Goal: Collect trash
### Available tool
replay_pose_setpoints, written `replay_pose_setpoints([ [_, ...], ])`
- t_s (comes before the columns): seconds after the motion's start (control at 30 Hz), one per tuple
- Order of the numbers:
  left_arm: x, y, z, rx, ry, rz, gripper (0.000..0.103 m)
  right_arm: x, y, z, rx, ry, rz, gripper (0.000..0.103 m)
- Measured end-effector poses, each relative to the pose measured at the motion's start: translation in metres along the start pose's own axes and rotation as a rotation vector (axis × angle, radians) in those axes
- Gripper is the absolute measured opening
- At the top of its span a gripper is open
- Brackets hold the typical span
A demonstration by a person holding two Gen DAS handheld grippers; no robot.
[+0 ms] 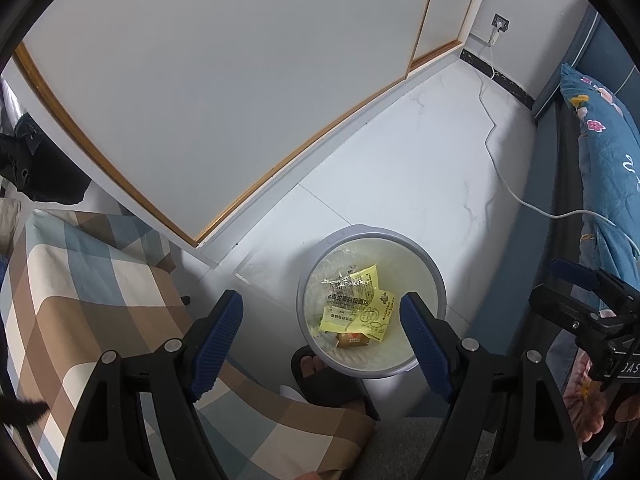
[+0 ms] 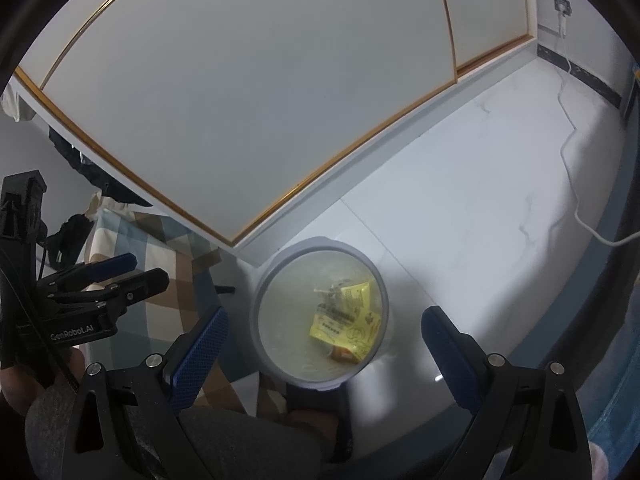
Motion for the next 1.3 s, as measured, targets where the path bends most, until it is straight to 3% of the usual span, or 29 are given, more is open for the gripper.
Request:
replay_pose_setpoints([
  [1.3, -0.001, -0.010, -0.004, 0.013, 0.006, 0.004, 0.078, -0.007, -0.017, 0.002, 0.027, -0.014, -0.015, 0.098],
])
Point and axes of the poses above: each gripper's, at about its wrist camera, not at the fingertips, and y roughly the way its jaws point, x to its right, z to its top, the point moved 5 cm from there along y, roughly the way its jaws point, and after that the axes turned 1 degree about z, right-handed, at the moved point
